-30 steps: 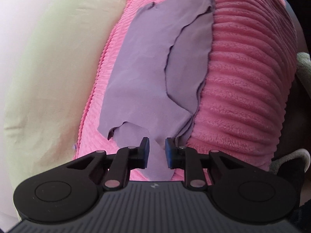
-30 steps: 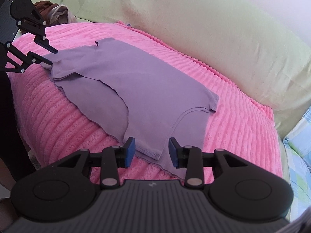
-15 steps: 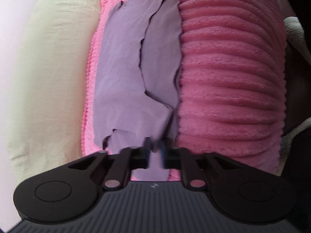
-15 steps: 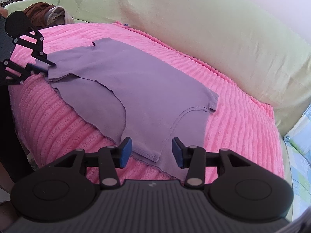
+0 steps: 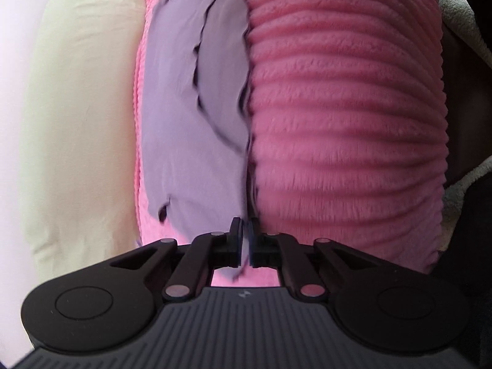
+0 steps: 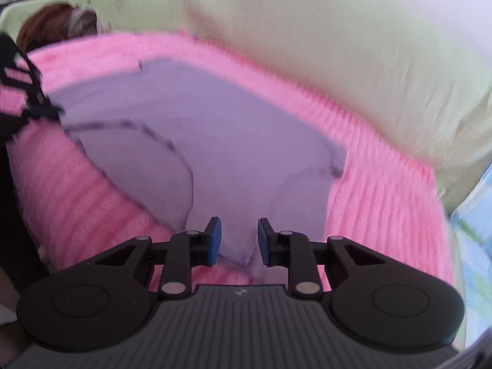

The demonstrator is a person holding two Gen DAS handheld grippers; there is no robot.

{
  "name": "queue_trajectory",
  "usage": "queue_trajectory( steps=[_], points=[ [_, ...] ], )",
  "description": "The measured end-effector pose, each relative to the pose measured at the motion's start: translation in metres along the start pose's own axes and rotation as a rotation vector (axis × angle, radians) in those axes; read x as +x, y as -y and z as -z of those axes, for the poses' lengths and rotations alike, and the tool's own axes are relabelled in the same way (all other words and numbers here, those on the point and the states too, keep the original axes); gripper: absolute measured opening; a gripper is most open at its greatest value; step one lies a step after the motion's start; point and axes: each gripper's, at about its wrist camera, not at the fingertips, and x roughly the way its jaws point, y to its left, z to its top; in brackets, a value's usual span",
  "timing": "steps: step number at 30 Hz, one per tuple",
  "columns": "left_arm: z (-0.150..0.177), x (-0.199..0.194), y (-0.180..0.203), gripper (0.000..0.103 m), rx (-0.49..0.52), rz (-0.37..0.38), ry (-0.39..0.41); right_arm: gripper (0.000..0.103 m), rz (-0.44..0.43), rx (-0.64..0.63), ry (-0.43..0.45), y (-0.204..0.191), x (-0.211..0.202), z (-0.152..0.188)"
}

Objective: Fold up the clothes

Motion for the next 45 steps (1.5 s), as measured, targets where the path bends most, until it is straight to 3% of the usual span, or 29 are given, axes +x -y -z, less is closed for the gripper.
queue_trajectory(
  steps=[3, 6, 8, 9, 13, 16, 17, 18, 20, 24, 28, 33, 37, 40, 41, 45],
  points=[
    [0.026, -0.012, -0.039, 0.018, -0.145, 0.025, -0.003, 0.021, 0.020, 0.032, 0.046, -0.002, -0.013, -0.003],
    [0.028, 0.004, -0.077, 0.022, -0.271, 0.014, 0.029, 0.024, 0.028, 0.037, 0.110, -0.009, -0.023, -0.011],
    [0.019, 0.031, -0.107, 0.022, -0.406, 0.098, 0.058, 0.020, 0.007, 0.023, 0.056, -0.013, -0.008, -0.016],
    [0.014, 0.044, -0.121, 0.022, -0.469, 0.153, 0.068, 0.005, 0.001, 0.016, 0.044, -0.014, -0.004, -0.019],
    [0.015, 0.106, -0.196, 0.021, -0.587, 0.348, 0.117, 0.003, -0.008, 0.077, 0.124, 0.002, -0.007, -0.048],
    [0.010, 0.157, -0.235, 0.021, -0.595, 0.406, 0.061, 0.008, 0.008, 0.220, 0.065, 0.021, 0.022, -0.081],
    [0.008, 0.166, -0.240, 0.021, -0.595, 0.421, 0.044, 0.014, -0.001, 0.242, 0.023, 0.021, 0.030, -0.092],
    [0.005, 0.180, -0.248, 0.021, -0.598, 0.467, 0.008, 0.028, -0.006, 0.253, -0.012, 0.021, 0.037, -0.102],
    [-0.002, 0.204, -0.263, 0.022, -0.605, 0.566, -0.092, 0.041, 0.011, 0.230, -0.057, 0.016, 0.042, -0.119],
    [-0.013, 0.222, -0.290, 0.022, -0.590, 0.652, -0.212, 0.043, 0.077, 0.257, -0.159, 0.012, 0.038, -0.147],
    [-0.018, 0.228, -0.307, 0.024, -0.480, 0.694, -0.222, 0.043, 0.161, 0.325, -0.212, -0.004, 0.029, -0.169],
    [-0.011, 0.244, -0.312, 0.024, -0.341, 0.745, -0.103, 0.043, 0.320, 0.457, -0.270, -0.046, 0.034, -0.198],
    [0.025, 0.225, -0.300, 0.026, -0.019, 0.733, 0.254, 0.043, 0.512, 0.507, -0.335, -0.106, 0.032, -0.219],
    [0.065, 0.208, -0.277, 0.031, 0.290, 0.679, 0.478, 0.055, 0.588, 0.539, -0.402, -0.166, 0.036, -0.237],
    [0.077, 0.206, -0.266, 0.031, 0.381, 0.642, 0.531, 0.059, 0.585, 0.531, -0.416, -0.190, 0.040, -0.243],
    [0.100, 0.218, -0.236, 0.031, 0.540, 0.537, 0.666, 0.059, 0.558, 0.515, -0.452, -0.245, 0.061, -0.258]
  ],
)
